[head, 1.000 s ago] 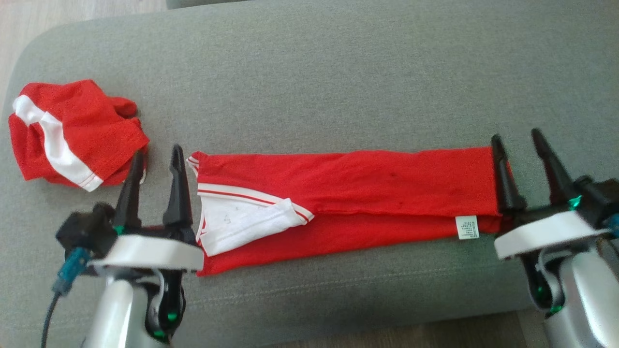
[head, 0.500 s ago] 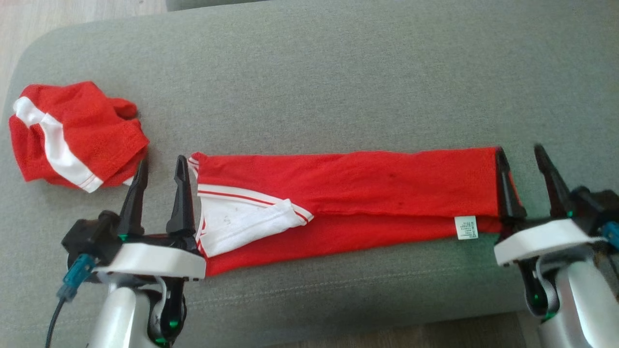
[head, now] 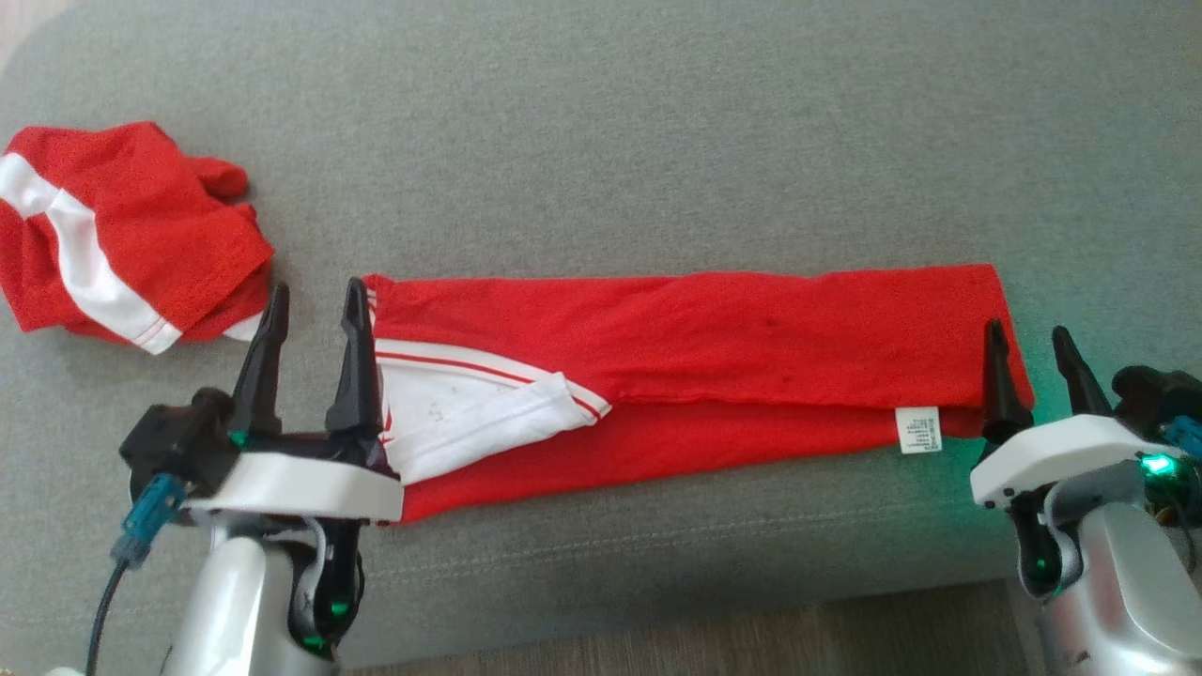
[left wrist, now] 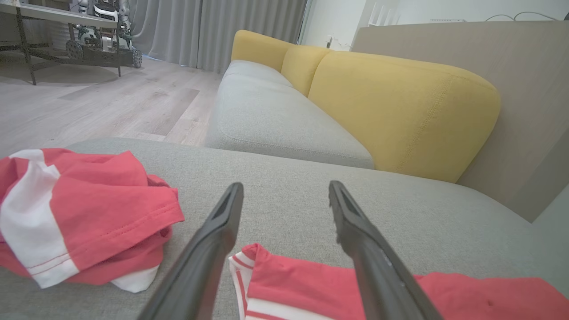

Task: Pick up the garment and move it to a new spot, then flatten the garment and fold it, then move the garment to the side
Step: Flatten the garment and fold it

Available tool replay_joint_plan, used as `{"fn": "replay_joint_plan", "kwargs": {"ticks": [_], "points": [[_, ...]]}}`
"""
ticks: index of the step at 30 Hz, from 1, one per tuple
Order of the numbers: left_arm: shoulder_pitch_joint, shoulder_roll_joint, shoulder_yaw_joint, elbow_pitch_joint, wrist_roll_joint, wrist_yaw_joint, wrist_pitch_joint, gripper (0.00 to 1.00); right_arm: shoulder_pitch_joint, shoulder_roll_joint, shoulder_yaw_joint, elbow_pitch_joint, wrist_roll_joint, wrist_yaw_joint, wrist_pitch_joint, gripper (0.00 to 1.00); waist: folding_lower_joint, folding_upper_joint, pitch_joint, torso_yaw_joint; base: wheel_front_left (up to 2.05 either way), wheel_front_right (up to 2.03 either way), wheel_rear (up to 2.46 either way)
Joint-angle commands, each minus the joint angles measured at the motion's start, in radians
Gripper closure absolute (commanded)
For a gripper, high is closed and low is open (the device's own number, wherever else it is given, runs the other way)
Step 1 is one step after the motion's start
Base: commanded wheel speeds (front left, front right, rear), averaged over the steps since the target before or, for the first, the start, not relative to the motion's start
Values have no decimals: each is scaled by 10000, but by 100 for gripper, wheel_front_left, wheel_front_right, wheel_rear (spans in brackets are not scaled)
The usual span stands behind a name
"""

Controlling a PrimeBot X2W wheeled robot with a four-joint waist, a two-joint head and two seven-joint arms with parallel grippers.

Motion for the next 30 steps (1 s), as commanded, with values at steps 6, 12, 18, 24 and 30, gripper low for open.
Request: {"fn": "replay_joint_plan", "kwargs": {"ticks": [6, 12, 18, 24, 30], "points": [[-598, 34, 204, -329, 137, -60, -76, 0, -763, -91, -24, 1007, 106, -4, 142, 0, 0, 0, 287, 151, 0, 0, 0], [-753, 34, 254, -319, 209, -104, -76, 0, -1142, -137, 197, 1866, 520, -4, 345, 0, 0, 0, 461, 299, 0, 0, 0], [-773, 34, 328, -322, 231, -99, -76, 0, -1205, -229, 877, 2286, 1091, -4, 523, 100, 0, 0, 463, 375, 0, 0, 0], [-758, 34, 403, -308, 231, -81, -76, 0, -1357, -662, 1097, 2373, 1006, -4, 178, 100, 0, 0, 355, 317, 0, 0, 0], [-747, 34, 343, -346, 149, -43, -76, 0, -1630, -1050, 912, 2270, 521, -4, -62, 100, 0, 0, 262, 264, 0, 0, 0]]}}
